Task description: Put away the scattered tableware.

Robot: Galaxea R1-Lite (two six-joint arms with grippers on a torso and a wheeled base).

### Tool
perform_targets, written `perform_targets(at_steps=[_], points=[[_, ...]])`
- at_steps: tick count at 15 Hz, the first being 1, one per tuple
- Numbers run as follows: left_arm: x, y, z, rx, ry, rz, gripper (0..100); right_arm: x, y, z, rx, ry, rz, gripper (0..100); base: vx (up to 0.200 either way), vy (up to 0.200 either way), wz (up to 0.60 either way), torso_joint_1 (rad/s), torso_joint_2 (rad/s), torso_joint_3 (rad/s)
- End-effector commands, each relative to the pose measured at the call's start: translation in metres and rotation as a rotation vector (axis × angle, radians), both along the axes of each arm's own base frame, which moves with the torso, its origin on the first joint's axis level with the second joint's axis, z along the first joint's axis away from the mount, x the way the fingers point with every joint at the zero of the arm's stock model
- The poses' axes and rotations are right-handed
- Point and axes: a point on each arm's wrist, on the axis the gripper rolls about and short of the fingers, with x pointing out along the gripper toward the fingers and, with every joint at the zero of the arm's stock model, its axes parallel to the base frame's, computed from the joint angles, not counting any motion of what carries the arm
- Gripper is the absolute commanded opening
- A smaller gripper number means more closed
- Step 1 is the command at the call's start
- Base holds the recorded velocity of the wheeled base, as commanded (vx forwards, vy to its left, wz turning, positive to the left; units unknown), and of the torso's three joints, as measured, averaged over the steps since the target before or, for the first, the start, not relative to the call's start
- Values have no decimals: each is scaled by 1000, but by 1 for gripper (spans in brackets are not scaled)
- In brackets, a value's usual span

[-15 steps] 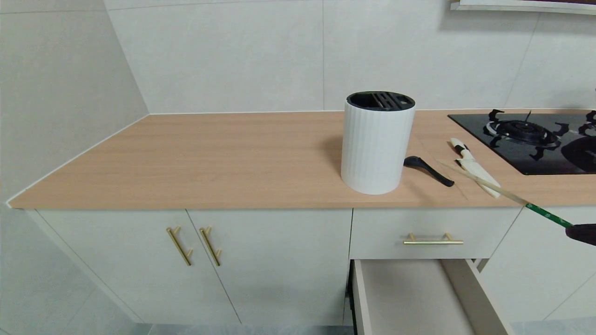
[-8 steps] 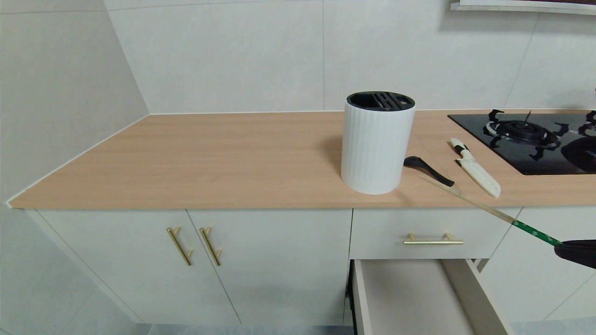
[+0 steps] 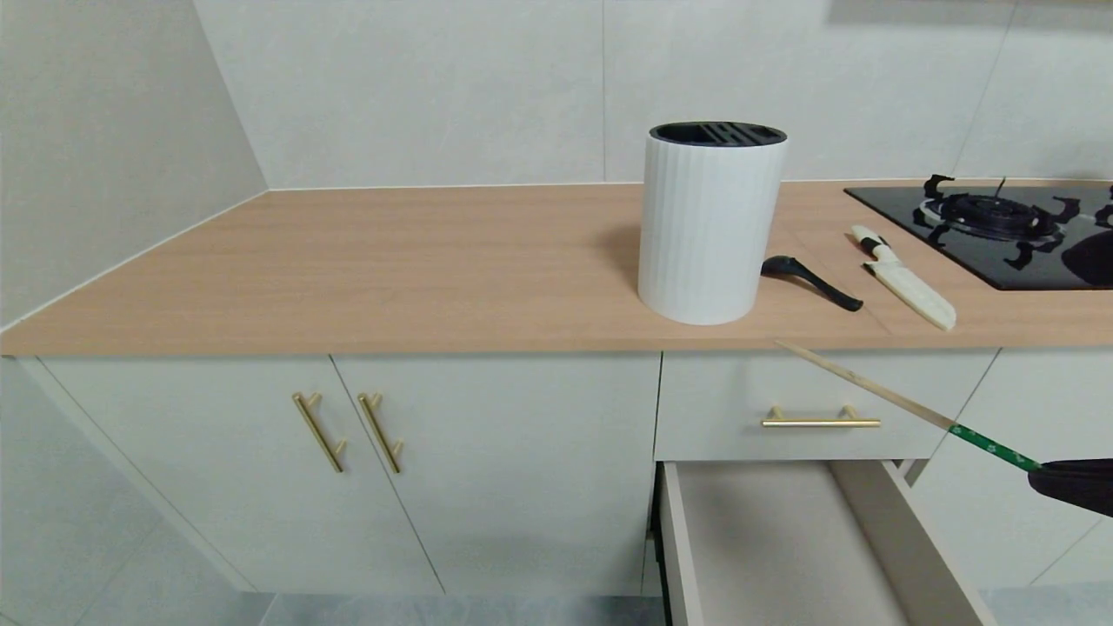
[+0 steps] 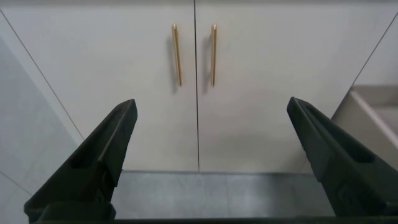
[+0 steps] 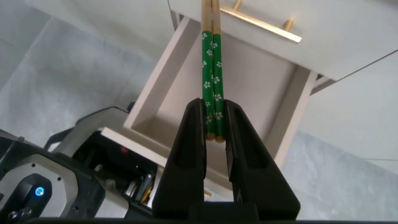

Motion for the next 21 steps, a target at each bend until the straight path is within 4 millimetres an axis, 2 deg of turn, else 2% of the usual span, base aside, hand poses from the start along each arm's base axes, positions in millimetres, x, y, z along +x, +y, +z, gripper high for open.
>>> perform_targets(at_steps=[1, 12, 19, 21], points=[[0, 0, 0, 0, 2, 0, 100, 4, 1, -3, -6, 19, 1, 0, 0, 0, 0, -183, 476, 290], [0, 0, 0, 0, 2, 0, 100, 6, 2, -5, -10, 26, -2, 0, 0, 0, 0, -144, 440, 293], [0, 0, 0, 0, 2, 0, 100, 12, 4, -9, -18, 57, -2, 0, 0, 0, 0, -8, 33, 21], [0, 0, 0, 0, 2, 0, 100, 23, 9, -23, -41, 122, 12, 0, 0, 0, 0, 0, 0, 0]])
